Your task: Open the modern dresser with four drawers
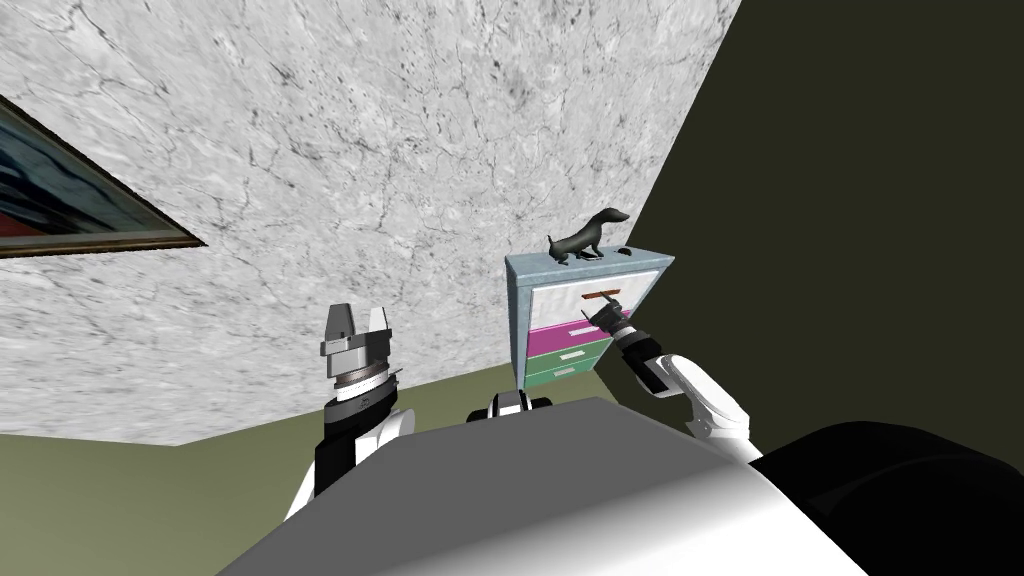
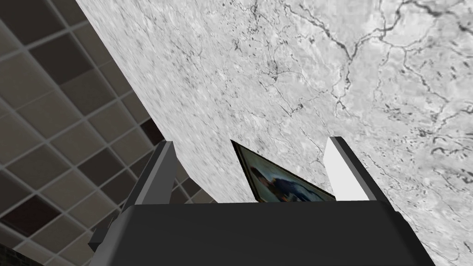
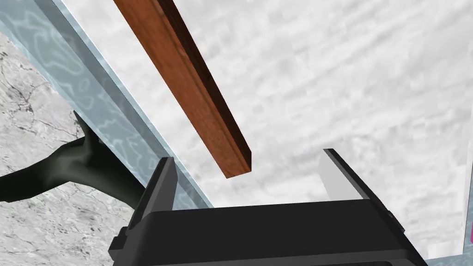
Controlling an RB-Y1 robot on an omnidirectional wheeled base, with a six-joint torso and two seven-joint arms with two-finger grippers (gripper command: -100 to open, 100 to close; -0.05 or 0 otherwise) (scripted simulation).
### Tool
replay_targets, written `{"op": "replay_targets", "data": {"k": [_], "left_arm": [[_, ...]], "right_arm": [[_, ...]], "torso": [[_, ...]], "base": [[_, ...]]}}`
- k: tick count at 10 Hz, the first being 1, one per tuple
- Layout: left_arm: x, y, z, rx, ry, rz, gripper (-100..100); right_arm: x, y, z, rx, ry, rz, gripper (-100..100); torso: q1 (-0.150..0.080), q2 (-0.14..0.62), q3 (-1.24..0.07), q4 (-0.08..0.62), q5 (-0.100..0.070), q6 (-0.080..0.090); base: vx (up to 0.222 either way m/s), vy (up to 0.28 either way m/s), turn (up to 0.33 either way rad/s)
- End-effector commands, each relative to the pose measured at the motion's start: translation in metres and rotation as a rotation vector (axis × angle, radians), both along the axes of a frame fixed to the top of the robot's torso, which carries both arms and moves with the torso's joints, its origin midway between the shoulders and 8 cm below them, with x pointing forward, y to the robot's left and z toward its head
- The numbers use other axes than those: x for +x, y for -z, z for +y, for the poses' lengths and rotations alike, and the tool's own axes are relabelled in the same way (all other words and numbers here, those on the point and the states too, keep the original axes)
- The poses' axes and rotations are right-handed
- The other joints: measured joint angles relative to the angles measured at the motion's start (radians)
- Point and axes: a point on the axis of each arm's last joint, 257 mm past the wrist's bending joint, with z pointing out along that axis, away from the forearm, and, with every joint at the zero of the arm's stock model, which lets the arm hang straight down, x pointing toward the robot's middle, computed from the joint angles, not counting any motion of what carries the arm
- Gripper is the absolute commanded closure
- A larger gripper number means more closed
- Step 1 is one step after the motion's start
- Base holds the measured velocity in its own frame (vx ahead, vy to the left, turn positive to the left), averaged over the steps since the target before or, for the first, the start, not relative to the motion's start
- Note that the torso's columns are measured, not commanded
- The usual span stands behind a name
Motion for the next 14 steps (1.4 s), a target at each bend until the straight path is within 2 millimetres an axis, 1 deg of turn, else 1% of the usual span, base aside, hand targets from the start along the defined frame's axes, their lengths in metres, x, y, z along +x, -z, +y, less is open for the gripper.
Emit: {"op": "replay_targets", "data": {"k": [1, 3, 4, 5, 6, 7, 11, 12, 13, 14], "left_arm": [[0.000, 0.000, 0.000, 0.000, 0.000, 0.000, 0], [0.000, 0.000, 0.000, 0.000, 0.000, 0.000, 0], [0.000, 0.000, 0.000, 0.000, 0.000, 0.000, 0], [0.000, 0.000, 0.000, 0.000, 0.000, 0.000, 0], [0.000, 0.000, 0.000, 0.000, 0.000, 0.000, 0], [0.000, 0.000, 0.000, 0.000, 0.000, 0.000, 0], [0.000, 0.000, 0.000, 0.000, 0.000, 0.000, 0], [0.000, 0.000, 0.000, 0.000, 0.000, 0.000, 0], [0.000, 0.000, 0.000, 0.000, 0.000, 0.000, 0], [0.000, 0.000, 0.000, 0.000, 0.000, 0.000, 0]], "right_arm": [[0.000, 0.001, -0.011, -0.123, 0.027, 0.009, -100], [0.001, 0.002, -0.018, -0.202, 0.045, 0.015, -100], [0.001, 0.001, -0.016, -0.181, 0.040, 0.013, -100], [-0.001, -0.005, -0.023, -0.188, 0.043, 0.014, -100], [-0.001, -0.002, -0.020, -0.189, 0.042, 0.014, -100], [-0.001, -0.003, -0.021, -0.187, 0.043, 0.014, 100], [-0.006, -0.010, -0.012, -0.189, 0.015, 0.005, 100], [-0.005, -0.009, -0.014, -0.188, 0.021, 0.006, 100], [-0.005, -0.009, -0.020, -0.185, 0.024, 0.015, -100], [-0.005, -0.009, -0.021, -0.184, 0.026, 0.017, -100]], "torso": [[0.000, 0.000, 0.000, 0.000, 0.000, 0.000], [-0.001, 0.001, 0.001, 0.000, 0.000, 0.000], [0.000, 0.000, 0.000, 0.000, 0.000, 0.000], [-0.001, 0.000, 0.000, 0.000, 0.000, 0.000], [0.000, -0.003, -0.002, -0.001, 0.000, 0.000], [0.000, -0.001, -0.001, -0.001, 0.000, 0.000], [0.001, 0.006, 0.004, 0.002, 0.000, 0.000], [0.002, 0.001, 0.001, 0.000, 0.000, 0.000], [0.002, -0.006, -0.003, -0.002, 0.001, -0.001], [0.002, -0.013, -0.008, -0.004, 0.001, -0.001]], "base": [[-0.003, 0.073, -0.005], [-0.005, 0.056, -0.003], [0.004, 0.025, -0.002], [0.075, 0.022, 0.012], [0.048, 0.012, 0.002], [0.007, 0.002, 0.000], [-0.177, -0.010, -0.066], [-0.088, 0.001, -0.024], [0.067, 0.003, 0.035], [0.147, 0.016, 0.027]]}}
